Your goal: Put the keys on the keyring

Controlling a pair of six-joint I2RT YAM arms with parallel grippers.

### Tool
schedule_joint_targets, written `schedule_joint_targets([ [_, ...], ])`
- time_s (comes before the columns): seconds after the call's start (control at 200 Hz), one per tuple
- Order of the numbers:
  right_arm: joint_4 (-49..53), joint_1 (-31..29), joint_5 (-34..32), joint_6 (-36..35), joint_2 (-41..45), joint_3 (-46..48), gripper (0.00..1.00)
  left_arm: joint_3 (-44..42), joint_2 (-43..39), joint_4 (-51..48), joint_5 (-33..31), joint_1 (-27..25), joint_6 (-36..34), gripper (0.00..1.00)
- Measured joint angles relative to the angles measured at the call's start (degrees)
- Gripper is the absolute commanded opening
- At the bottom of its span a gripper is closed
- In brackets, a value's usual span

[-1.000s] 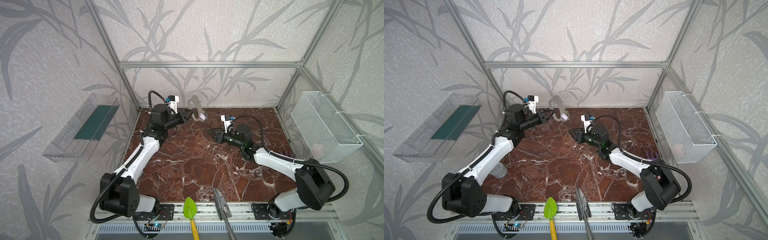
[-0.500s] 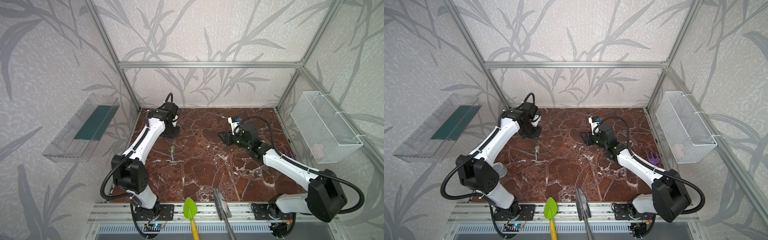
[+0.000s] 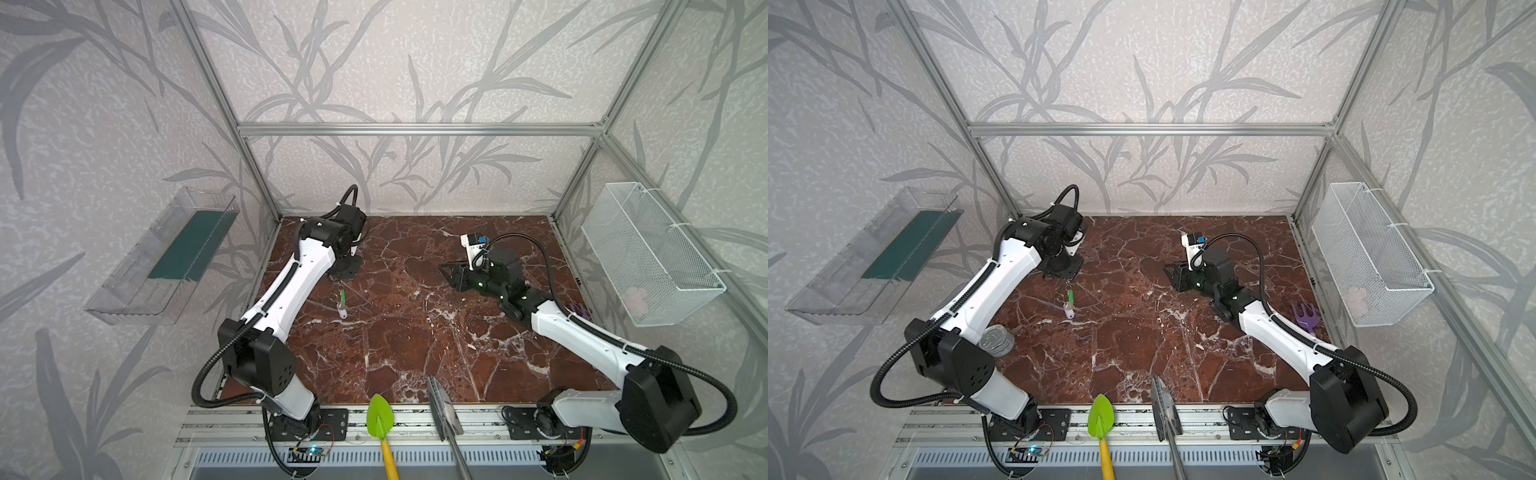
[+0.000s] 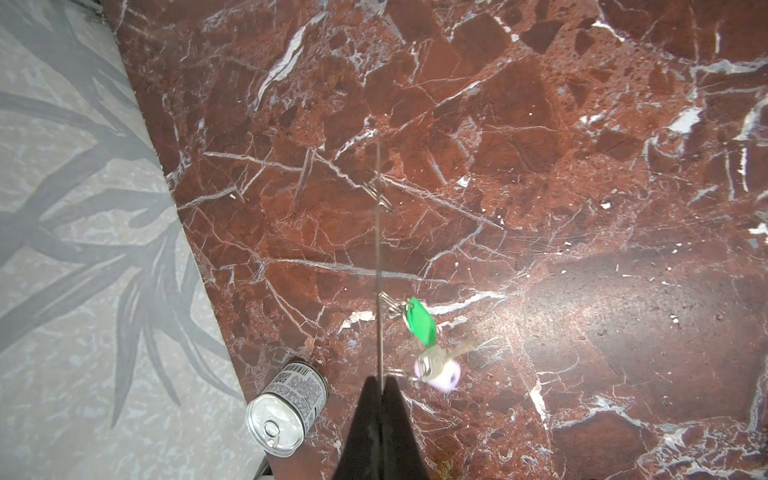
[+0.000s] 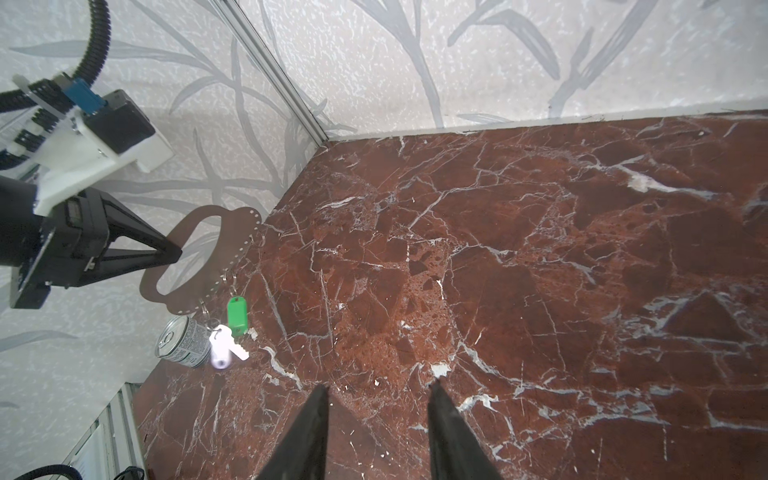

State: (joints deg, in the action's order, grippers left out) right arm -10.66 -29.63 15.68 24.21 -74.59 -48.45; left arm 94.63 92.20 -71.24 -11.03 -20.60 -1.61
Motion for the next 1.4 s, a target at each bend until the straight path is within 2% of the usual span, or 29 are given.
schedule_joint_targets([
  [0.305,2.1,0.3,-1.1,-0.8,2.9,1.0,0.41,1.2,3.4,4.6,6.5,-4.5,1.4,0.0],
  [0.75,6.0,2.0,-2.2,-1.8,9.0,3.2,0.42,6.4,12.6,16.1,19.1,-6.6,7.3,0.0],
  [1.18,7.5,2.4,-2.5,-1.8,11.0,3.7,0.42,21.8,30.8,28.4,34.3,-10.9,17.7,0.0],
  [1.4,8.3,2.9,-3.3,-1.8,12.3,4.1,0.42,29.5,38.8,30.7,38.2,-12.1,21.2,0.0],
])
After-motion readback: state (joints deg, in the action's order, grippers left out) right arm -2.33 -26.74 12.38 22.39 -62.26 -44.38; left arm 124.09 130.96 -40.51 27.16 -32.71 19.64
